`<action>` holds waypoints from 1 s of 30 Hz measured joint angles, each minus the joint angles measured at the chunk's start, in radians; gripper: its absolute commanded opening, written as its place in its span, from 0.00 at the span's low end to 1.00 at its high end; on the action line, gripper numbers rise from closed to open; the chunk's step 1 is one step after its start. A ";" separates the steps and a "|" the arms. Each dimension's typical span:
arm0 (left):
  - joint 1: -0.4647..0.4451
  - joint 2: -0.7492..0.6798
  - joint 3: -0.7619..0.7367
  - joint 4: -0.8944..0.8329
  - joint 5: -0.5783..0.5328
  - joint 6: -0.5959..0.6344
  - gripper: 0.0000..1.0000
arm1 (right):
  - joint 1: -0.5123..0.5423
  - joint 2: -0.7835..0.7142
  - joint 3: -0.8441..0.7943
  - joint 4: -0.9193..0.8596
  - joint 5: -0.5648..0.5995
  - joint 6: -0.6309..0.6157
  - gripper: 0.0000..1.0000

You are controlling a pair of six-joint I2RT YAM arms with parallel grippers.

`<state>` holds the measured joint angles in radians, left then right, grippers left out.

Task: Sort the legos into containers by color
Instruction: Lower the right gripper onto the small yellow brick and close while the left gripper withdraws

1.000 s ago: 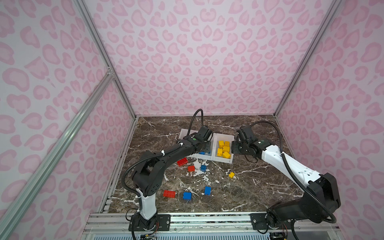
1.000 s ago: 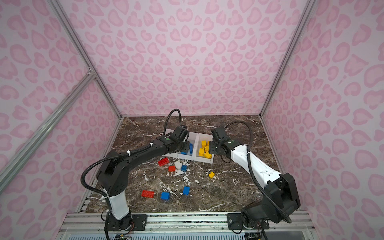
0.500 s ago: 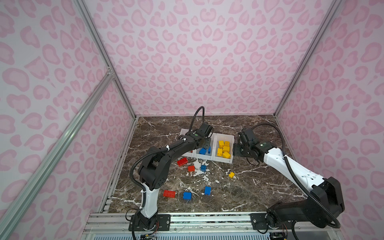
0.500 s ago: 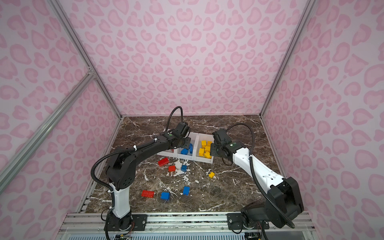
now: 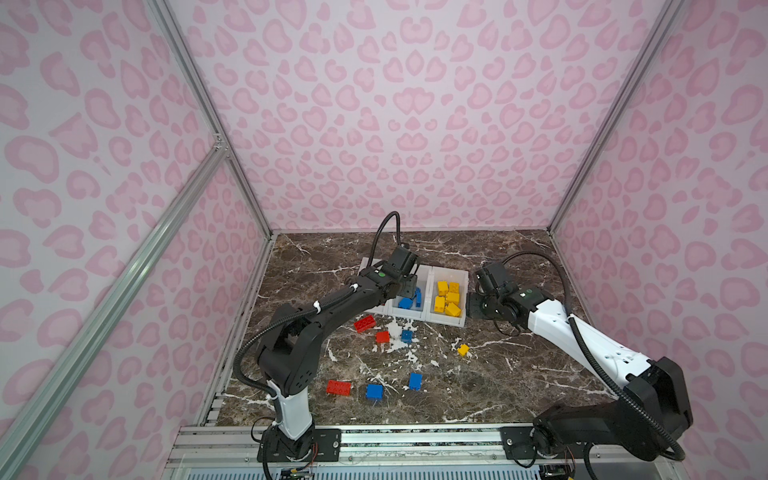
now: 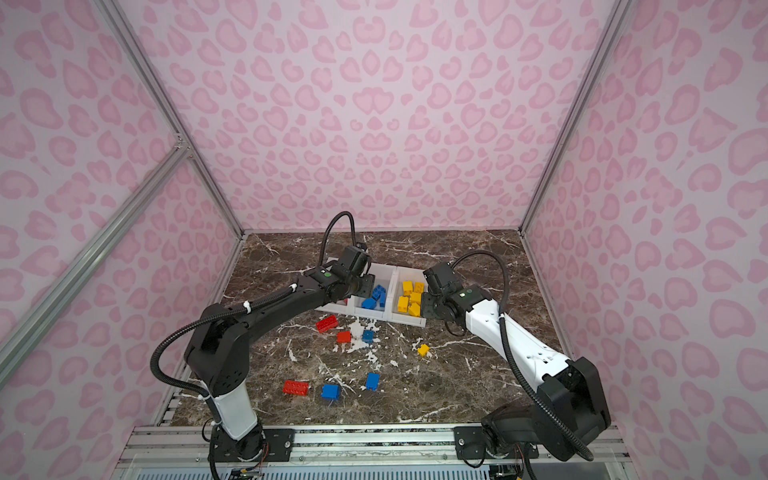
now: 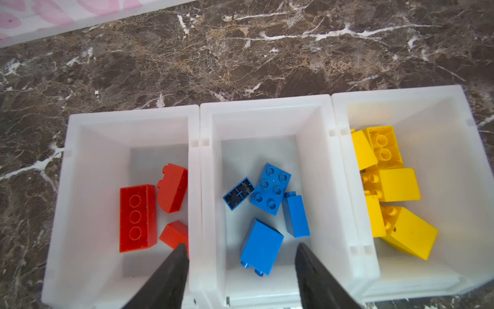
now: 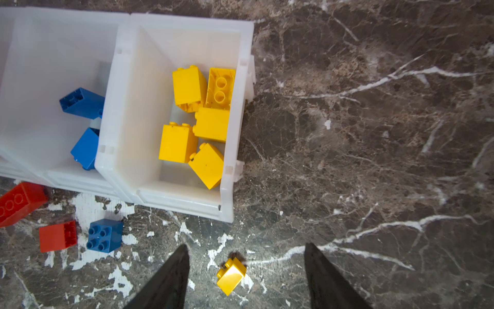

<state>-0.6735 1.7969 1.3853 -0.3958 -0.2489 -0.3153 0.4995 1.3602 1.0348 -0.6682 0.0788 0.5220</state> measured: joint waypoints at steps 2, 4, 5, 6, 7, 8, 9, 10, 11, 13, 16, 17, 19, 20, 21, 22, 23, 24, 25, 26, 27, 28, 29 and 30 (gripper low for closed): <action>0.000 -0.056 -0.068 0.008 0.002 -0.007 0.66 | 0.015 -0.008 -0.027 -0.002 -0.001 0.010 0.69; 0.000 -0.117 -0.143 0.008 0.006 -0.017 0.66 | 0.030 -0.014 -0.058 -0.001 -0.002 0.011 0.68; 0.000 -0.150 -0.179 0.007 0.007 -0.021 0.66 | 0.034 -0.017 -0.074 0.000 -0.003 0.014 0.68; 0.000 -0.180 -0.210 0.008 0.008 -0.027 0.66 | 0.038 -0.020 -0.090 0.005 -0.006 0.014 0.68; 0.000 -0.209 -0.239 0.009 0.010 -0.032 0.66 | 0.043 -0.023 -0.105 0.010 -0.008 0.014 0.68; 0.000 -0.239 -0.267 0.008 0.011 -0.041 0.66 | 0.048 -0.029 -0.123 0.017 -0.015 0.014 0.68; 0.000 -0.262 -0.290 0.009 0.012 -0.051 0.66 | 0.051 -0.036 -0.139 0.024 -0.023 0.013 0.68; 0.000 -0.287 -0.320 0.016 0.014 -0.059 0.66 | 0.056 -0.045 -0.157 0.031 -0.028 0.012 0.68; 0.000 -0.309 -0.347 0.017 0.014 -0.068 0.66 | 0.063 -0.055 -0.174 0.040 -0.032 0.007 0.68; 0.000 -0.352 -0.399 0.020 0.017 -0.089 0.66 | 0.071 -0.069 -0.201 0.051 -0.053 -0.009 0.68; 0.000 -0.418 -0.479 0.035 0.018 -0.135 0.66 | 0.082 -0.081 -0.235 0.072 -0.063 -0.039 0.68; 0.000 -0.440 -0.508 0.041 0.020 -0.154 0.66 | 0.085 -0.082 -0.246 0.080 -0.069 -0.044 0.68; -0.003 -0.475 -0.556 0.055 0.030 -0.189 0.66 | 0.096 -0.083 -0.267 0.097 -0.074 -0.056 0.68; -0.007 -0.494 -0.578 0.055 0.031 -0.209 0.66 | 0.101 -0.083 -0.276 0.105 -0.082 -0.063 0.68; -0.013 -0.510 -0.595 0.056 0.034 -0.225 0.66 | 0.108 -0.082 -0.283 0.114 -0.091 -0.067 0.68; -0.017 -0.520 -0.605 0.057 0.034 -0.239 0.66 | 0.114 -0.079 -0.288 0.126 -0.092 -0.072 0.68; -0.023 -0.532 -0.616 0.057 0.035 -0.251 0.66 | 0.121 -0.072 -0.291 0.138 -0.093 -0.075 0.68; -0.029 -0.542 -0.624 0.056 0.034 -0.262 0.66 | 0.127 -0.063 -0.294 0.148 -0.099 -0.082 0.68; -0.034 -0.550 -0.628 0.055 0.034 -0.270 0.66 | 0.131 -0.055 -0.294 0.154 -0.098 -0.086 0.68; -0.037 -0.557 -0.632 0.055 0.032 -0.280 0.66 | 0.137 -0.047 -0.295 0.161 -0.098 -0.089 0.68; -0.041 -0.562 -0.635 0.053 0.030 -0.286 0.66 | 0.143 -0.038 -0.297 0.170 -0.098 -0.092 0.68; -0.042 -0.565 -0.638 0.053 0.028 -0.289 0.66 | 0.147 -0.030 -0.298 0.177 -0.098 -0.096 0.68; -0.045 -0.568 -0.640 0.053 0.027 -0.294 0.66 | 0.151 -0.022 -0.300 0.183 -0.098 -0.100 0.68; -0.048 -0.569 -0.641 0.053 0.025 -0.298 0.66 | 0.154 -0.014 -0.304 0.190 -0.098 -0.103 0.68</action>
<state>-0.7212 1.2282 0.7444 -0.3428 -0.2237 -0.6128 0.6537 1.3460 0.7307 -0.4782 -0.0189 0.4194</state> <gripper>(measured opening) 0.660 0.682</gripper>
